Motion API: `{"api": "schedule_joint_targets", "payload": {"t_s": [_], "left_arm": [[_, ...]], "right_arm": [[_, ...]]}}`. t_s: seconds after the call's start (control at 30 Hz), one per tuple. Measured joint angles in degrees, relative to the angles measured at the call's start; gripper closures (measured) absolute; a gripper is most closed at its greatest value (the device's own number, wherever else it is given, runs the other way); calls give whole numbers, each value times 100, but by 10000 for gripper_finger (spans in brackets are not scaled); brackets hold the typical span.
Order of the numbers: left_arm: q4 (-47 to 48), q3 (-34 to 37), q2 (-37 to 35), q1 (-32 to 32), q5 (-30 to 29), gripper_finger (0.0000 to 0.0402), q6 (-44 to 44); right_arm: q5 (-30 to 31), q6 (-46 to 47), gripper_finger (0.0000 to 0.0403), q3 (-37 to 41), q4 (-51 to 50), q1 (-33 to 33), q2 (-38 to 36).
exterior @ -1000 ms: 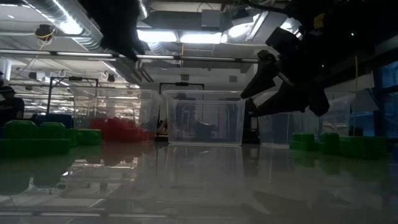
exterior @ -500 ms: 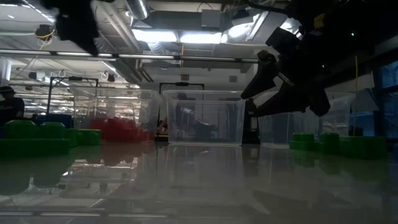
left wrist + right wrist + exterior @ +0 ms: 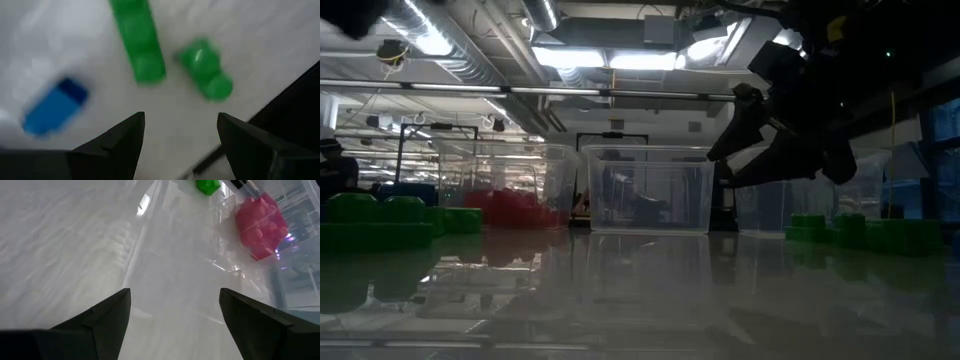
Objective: Sort blocks
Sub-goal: Put the red game piece into the left transparent bin
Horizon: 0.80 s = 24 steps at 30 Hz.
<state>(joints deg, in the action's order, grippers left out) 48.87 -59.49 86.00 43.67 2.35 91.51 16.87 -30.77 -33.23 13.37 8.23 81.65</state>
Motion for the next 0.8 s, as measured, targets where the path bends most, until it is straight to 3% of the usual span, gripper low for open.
{"api": "schedule_joint_targets", "payload": {"t_s": [0.33, 0.57, 0.8], "left_arm": [[1, -135, 676, 833, 1798, 163, 2431], [10, -141, 834, 1314, 2212, 163, 3653], [18, -38, 868, 1439, 2298, 163, 3940]], "right_arm": [[-1, 96, 97, 0, 4, 0, 0], [-1, 97, 97, 0, 4, 0, 0], [-1, 97, 97, 0, 13, 0, 0]]}}
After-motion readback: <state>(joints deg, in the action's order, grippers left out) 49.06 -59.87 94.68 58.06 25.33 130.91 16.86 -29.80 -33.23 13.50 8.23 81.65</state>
